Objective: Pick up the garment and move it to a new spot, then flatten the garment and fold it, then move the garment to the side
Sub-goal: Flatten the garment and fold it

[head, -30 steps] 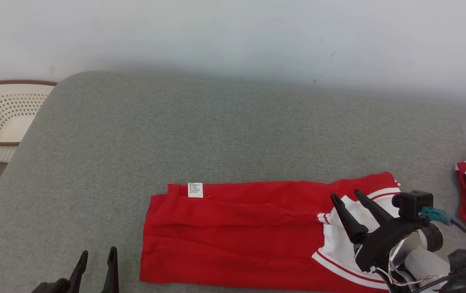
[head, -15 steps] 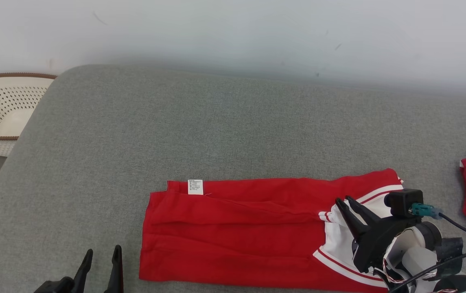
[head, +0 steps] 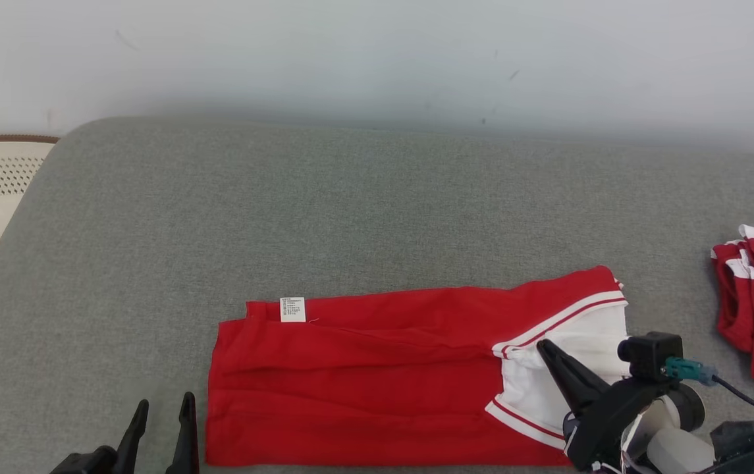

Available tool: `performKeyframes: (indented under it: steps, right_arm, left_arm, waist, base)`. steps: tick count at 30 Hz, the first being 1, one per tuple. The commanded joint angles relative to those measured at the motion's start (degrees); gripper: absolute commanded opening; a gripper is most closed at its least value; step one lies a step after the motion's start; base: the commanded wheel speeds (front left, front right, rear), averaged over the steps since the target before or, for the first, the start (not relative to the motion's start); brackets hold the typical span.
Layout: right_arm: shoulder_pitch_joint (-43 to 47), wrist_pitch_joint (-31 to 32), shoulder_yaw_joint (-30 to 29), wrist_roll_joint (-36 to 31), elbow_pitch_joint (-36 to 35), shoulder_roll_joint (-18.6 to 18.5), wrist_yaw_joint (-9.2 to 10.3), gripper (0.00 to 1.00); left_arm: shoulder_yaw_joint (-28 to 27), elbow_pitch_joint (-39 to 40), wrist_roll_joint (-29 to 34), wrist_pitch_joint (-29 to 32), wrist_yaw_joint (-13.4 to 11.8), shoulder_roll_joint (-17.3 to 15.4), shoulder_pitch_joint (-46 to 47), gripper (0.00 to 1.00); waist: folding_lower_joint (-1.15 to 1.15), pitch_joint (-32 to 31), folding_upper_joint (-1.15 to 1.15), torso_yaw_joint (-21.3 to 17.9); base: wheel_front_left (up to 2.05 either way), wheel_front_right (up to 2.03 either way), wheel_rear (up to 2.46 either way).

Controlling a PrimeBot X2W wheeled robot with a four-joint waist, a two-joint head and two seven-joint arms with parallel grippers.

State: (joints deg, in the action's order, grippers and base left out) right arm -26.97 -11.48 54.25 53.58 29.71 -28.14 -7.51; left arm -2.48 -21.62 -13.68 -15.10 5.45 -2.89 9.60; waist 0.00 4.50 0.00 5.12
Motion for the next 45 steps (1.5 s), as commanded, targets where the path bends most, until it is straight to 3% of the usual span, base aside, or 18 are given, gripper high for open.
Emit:
performKeyframes:
  steps: [1, 16, 17, 18, 19, 30, 45]
  right_arm:
    - [1.47, -0.36, 0.06, 0.40, -1.07, -0.19, 0.05, 0.00]
    - [10.53, 0.10, -0.73, -0.85, -9.64, 0.00, 0.05, 0.00]
    - [11.10, -0.04, -1.15, -1.11, -9.82, 0.06, 0.05, 0.34]
    - [11.73, -0.15, -1.40, -1.38, -10.06, 0.20, 0.05, 0.98]
    - [12.41, -0.13, -1.58, -1.59, -10.39, 0.27, 0.05, 1.00]
    - [13.96, -2.10, -12.08, -7.78, -12.95, -0.48, 0.05, 1.00]
    - [15.67, -3.72, -35.41, -29.01, -4.13, 10.63, 0.05, 1.00]
  left_arm:
    - [0.06, 0.29, -0.12, -0.01, -0.01, -0.04, -0.59, 1.00]
    - [-0.13, 0.79, -0.30, -0.01, -0.05, -0.04, -1.17, 1.00]
    - [-0.14, 0.79, -0.34, -0.01, -0.05, -0.04, -1.21, 1.00]
    - [-0.15, 0.82, -0.42, -0.01, -0.05, -0.04, -1.29, 1.00]
    - [-0.11, 0.87, -0.52, -0.01, -0.06, -0.03, -1.35, 1.00]
    - [-0.10, 1.46, -0.18, -0.01, -0.14, -0.03, -1.29, 1.00]
    - [-0.12, 5.02, 2.18, -0.01, -2.35, -0.03, -3.41, 1.00]
  waist:
    - [0.00, -0.60, 0.00, -0.97]
    - [0.00, -1.02, 0.00, -3.16]
    - [0.00, -1.08, 0.00, -3.21]
    - [0.00, -1.13, 0.00, -3.24]
    - [0.00, -1.15, 0.00, -3.26]
    - [0.00, -0.91, 0.00, -3.99]
    - [0.00, -3.76, 0.00, -2.18]
  base:
    - [0.00, 0.00, 0.00]
    - [0.00, 0.00, 0.00]
    - [0.00, 0.00, 0.00]
    - [0.00, 0.00, 0.00]
    - [0.00, 0.00, 0.00]
    - [0.00, 0.00, 0.00]
    - [0.00, 0.00, 0.00]
